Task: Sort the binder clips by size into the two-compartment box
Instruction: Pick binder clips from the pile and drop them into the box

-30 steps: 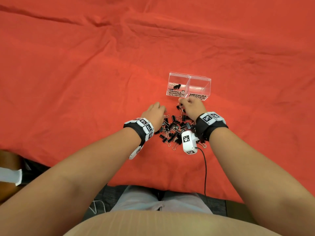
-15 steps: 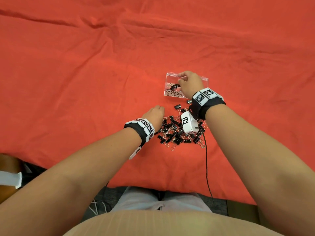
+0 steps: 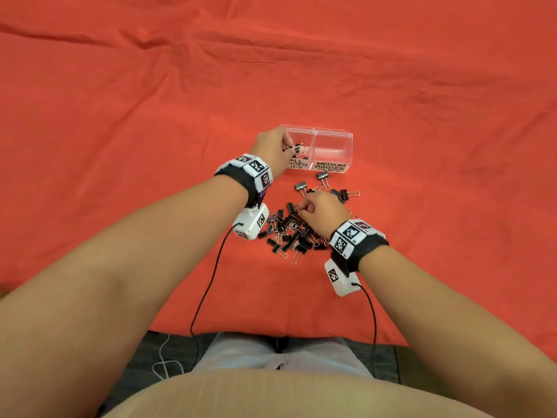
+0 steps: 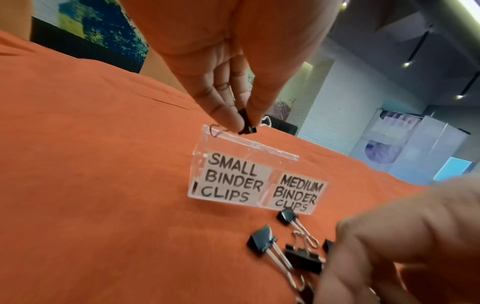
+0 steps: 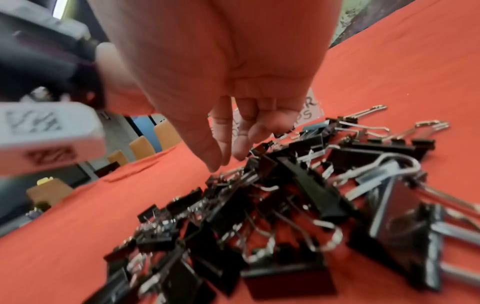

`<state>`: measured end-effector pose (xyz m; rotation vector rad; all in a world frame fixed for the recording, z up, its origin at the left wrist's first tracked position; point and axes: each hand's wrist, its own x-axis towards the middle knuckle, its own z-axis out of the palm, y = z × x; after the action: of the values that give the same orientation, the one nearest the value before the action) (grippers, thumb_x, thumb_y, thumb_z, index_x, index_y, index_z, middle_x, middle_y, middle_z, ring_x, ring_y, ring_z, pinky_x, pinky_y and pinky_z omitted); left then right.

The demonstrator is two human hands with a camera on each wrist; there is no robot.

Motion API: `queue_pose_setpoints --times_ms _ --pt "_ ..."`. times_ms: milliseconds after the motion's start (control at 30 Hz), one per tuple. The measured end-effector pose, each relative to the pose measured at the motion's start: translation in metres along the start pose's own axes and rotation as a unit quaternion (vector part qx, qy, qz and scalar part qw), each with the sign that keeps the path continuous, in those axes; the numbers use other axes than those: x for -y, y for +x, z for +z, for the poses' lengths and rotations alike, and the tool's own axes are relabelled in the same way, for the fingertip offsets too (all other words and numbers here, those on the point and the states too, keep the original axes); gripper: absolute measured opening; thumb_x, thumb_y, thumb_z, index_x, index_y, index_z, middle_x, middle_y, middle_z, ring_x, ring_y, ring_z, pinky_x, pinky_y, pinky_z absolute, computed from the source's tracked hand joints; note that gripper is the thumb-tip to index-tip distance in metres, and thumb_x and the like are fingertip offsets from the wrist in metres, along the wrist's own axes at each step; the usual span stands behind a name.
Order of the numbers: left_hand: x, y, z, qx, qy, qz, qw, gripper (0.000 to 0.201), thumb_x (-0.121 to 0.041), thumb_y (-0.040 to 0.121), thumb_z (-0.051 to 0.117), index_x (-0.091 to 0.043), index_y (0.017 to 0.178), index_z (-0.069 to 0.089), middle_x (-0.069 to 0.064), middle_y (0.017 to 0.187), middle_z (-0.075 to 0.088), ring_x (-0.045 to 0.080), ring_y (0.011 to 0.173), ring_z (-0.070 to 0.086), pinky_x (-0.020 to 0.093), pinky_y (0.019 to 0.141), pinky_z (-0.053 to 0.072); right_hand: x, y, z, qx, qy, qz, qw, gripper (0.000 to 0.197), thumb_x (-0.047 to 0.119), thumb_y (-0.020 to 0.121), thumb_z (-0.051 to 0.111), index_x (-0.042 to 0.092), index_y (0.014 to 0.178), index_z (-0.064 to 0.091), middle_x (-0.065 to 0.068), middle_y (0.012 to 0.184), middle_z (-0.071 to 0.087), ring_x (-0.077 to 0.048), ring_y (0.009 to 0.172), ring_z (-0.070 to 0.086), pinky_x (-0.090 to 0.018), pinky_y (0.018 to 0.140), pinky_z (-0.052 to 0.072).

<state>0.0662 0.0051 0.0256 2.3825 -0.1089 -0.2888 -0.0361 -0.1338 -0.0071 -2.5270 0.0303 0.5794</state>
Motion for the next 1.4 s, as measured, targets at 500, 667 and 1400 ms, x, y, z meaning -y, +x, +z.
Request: queue_pose_setpoints --times_ms 500,667,1400 --pt "0.003 -0.009 0.002 -0.01 -0.024 -0.009 1.0 0.013 -0.009 0.088 0.057 -0.011 0.1 0.064 0.003 0.104 0.066 0.016 0.086 0.059 0.027 0.081 0.052 0.004 0.001 0.013 0.009 -0.154 -0.063 0.986 0.031 0.017 0.089 0.057 0.0 0.115 0.058 -0.013 0.119 0.05 -0.03 0.121 0.045 -0.042 0.087 0.05" --pt "0.03 -0.05 0.014 0.085 0.035 -0.021 0.996 0.012 -0.007 0.089 0.055 -0.017 0.092 0.061 -0.004 0.092 0.061 0.012 0.083 0.059 0.025 0.079 0.052 0.002 0.003 0.008 0.008 -0.14 -0.081 0.987 0.024 0.008 0.089 0.046 -0.003 0.101 0.064 -0.014 0.104 0.056 -0.031 0.108 0.052 -0.042 0.081 0.052" --pt "0.056 -0.082 0.038 0.176 0.196 0.009 0.965 0.027 -0.028 0.089 0.059 -0.015 0.113 0.058 0.012 0.126 0.054 0.03 0.118 0.051 0.045 0.095 0.048 0.008 -0.001 0.006 -0.029 -0.01 0.045 0.999 0.025 0.017 0.087 0.053 -0.004 0.078 0.064 -0.018 0.088 0.066 -0.031 0.074 0.064 -0.039 0.069 0.056"
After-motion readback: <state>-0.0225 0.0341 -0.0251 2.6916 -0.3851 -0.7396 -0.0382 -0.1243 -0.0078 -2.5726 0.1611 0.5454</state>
